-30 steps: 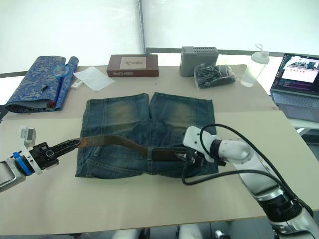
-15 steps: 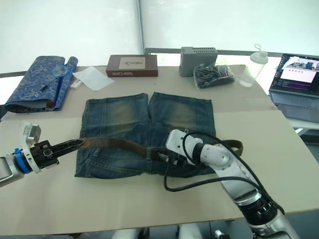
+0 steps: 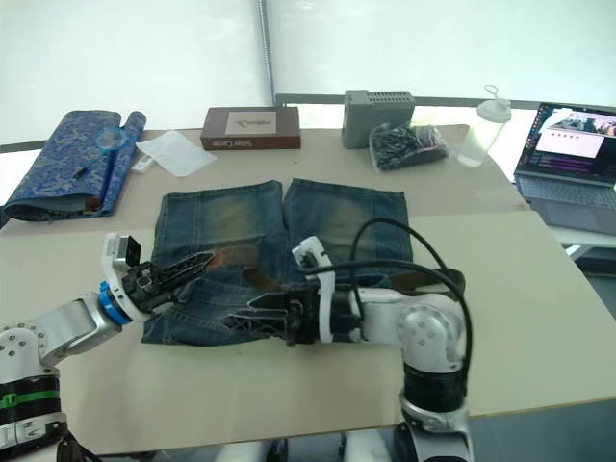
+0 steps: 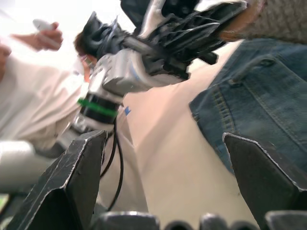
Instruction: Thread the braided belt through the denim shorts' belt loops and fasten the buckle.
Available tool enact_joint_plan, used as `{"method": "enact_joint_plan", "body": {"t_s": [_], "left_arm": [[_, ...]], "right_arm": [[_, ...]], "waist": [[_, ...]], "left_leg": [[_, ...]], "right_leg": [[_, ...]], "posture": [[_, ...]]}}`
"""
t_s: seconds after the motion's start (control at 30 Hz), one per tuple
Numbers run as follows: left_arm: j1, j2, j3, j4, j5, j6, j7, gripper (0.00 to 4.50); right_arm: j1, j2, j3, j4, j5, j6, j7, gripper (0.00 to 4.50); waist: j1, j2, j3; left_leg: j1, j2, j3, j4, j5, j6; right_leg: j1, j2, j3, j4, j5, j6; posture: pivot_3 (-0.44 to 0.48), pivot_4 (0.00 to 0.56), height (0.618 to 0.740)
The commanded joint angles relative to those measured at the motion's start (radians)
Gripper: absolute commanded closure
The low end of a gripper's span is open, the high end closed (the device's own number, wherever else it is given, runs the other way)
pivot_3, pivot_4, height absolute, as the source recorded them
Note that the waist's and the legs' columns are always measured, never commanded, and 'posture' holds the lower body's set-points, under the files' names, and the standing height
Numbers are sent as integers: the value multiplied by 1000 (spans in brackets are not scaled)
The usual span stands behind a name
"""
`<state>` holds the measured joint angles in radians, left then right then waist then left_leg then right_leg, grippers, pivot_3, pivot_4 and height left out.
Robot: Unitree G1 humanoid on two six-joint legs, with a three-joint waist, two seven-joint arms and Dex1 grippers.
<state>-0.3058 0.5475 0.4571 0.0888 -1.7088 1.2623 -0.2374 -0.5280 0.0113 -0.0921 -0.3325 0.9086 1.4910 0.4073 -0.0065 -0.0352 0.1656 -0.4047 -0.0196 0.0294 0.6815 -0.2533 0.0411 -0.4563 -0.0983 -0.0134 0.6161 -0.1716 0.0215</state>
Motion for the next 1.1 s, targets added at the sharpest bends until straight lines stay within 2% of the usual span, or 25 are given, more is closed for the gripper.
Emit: {"method": "enact_joint_plan", "body": {"t_s": [0.03,0.17,0.23,0.3,0.33,0.43,0.53,0.73,1.03,1.1], "left_arm": [[18,10,-8,-62,-110,-32,43,4500],[60,45,-15,-89,-140,-54,61,4500],[73,65,-7,-87,-143,-72,68,4500],[89,89,-7,-94,-125,-77,59,4500],[96,98,-10,-100,-118,-78,53,4500],[133,132,-3,-124,-84,-80,14,4500],[150,153,6,-131,-73,-91,-7,4500],[141,158,-17,-141,-64,-111,-7,4500],[122,145,-47,-159,-75,-131,22,4500],[123,146,-45,-164,-81,-138,31,4500]], "right_arm": [[-21,61,-56,44,-7,-38,-83,203],[-10,54,-72,20,2,-46,-99,203],[47,-161,36,-140,-25,-100,29,203],[103,-362,49,-267,-9,-122,123,203],[122,-424,40,-296,-2,-136,147,203],[196,-644,-173,-327,53,-79,169,203],[297,-822,-242,-319,-3,-60,157,203],[369,-837,-194,-232,-101,-95,74,203],[297,-677,-83,-75,-218,-169,-24,203],[275,-656,-63,-60,-234,-175,-34,726]], "waist": [[-6,0,0],[-6,0,0],[-1,1,0],[10,1,1],[10,1,0],[8,1,0],[8,1,0],[10,0,0],[17,-2,0],[17,-2,-1]], "left_leg": [[0,0,0,0,0,0],[0,0,0,0,0,0],[0,0,0,0,0,0],[0,-1,0,0,-1,2],[0,-1,0,1,-1,3],[1,-1,1,1,-2,4],[2,1,2,1,-2,3],[10,3,2,1,-2,3],[10,2,2,1,-2,4],[11,2,2,1,-2,4]], "right_leg": [[0,0,0,0,0,0],[0,2,1,0,0,0],[0,3,0,0,0,0],[2,2,-1,-2,-1,2],[3,2,-1,-3,-1,3],[4,3,0,-4,-2,4],[6,4,1,-4,-2,3],[15,5,1,-5,-8,0],[17,4,1,-6,-6,4],[18,4,1,-6,-6,4]], "posture": [[0,150,740],[0,150,740],[0,150,740],[0,150,740],[0,150,740],[0,150,740],[0,150,740],[0,150,740],[0,150,740],[0,150,740]]}}
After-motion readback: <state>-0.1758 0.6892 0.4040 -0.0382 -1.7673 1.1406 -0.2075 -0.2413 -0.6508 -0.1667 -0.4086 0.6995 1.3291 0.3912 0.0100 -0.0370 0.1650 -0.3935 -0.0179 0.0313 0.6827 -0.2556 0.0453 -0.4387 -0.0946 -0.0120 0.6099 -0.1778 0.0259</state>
